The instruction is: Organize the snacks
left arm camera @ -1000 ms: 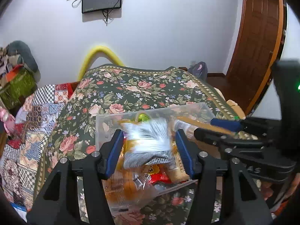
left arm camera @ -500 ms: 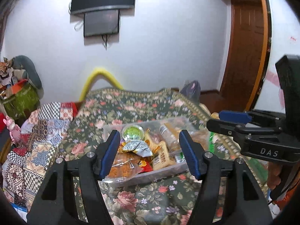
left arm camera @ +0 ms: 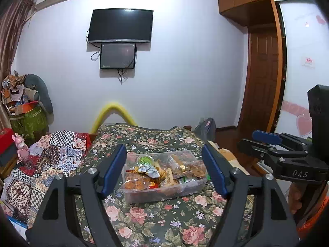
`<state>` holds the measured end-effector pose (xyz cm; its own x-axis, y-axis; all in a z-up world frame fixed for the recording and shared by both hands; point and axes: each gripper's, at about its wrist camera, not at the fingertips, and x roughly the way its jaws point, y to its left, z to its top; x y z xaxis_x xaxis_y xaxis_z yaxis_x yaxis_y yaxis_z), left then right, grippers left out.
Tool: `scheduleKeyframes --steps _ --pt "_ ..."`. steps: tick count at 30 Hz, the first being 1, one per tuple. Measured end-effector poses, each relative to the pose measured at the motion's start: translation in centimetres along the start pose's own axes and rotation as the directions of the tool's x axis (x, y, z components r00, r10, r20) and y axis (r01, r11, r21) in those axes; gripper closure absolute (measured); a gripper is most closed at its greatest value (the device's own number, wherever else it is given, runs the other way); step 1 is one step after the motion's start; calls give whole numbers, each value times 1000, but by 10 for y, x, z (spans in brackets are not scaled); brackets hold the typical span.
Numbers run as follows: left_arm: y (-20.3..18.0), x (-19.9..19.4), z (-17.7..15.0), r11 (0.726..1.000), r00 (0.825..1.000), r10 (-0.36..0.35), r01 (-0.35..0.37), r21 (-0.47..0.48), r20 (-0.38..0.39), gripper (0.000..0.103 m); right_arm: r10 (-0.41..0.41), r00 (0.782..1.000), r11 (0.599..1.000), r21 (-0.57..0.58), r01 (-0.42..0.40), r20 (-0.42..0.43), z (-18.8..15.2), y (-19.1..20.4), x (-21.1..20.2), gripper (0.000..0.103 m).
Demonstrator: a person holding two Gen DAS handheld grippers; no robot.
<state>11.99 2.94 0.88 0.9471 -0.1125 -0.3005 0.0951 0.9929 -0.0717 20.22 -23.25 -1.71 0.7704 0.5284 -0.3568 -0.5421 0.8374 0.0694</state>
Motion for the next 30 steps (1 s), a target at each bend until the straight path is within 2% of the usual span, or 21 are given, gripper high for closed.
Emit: scheduleKeyframes --steps 2,5,6,13,16,30 --pt "-2 -8 -3 1000 1000 5 -5 5 14 18 -7 1000 1000 -5 7 10 -2 1 -4 34" --pt "-7 -17 -6 999 998 36 -38 24 44 8 -24 999 1000 -3 24 32 -5 3 -9 22" --pt "-8 -19 -7 999 998 40 -41 22 53 7 -29 999 1000 0 29 39 -6 3 -11 18" --pt "-11 -26 -11 999 997 35 -36 14 62 5 -43 998 999 0 43 56 -13 8 -15 4" --pt "-13 -27 -12 999 997 34 -35 12 64 5 -44 997 999 0 44 60 -16 8 -16 2" --pt "-12 -29 -14 999 997 37 -37 9 67 4 -54 997 998 -7 55 63 -19 11 -20 1"
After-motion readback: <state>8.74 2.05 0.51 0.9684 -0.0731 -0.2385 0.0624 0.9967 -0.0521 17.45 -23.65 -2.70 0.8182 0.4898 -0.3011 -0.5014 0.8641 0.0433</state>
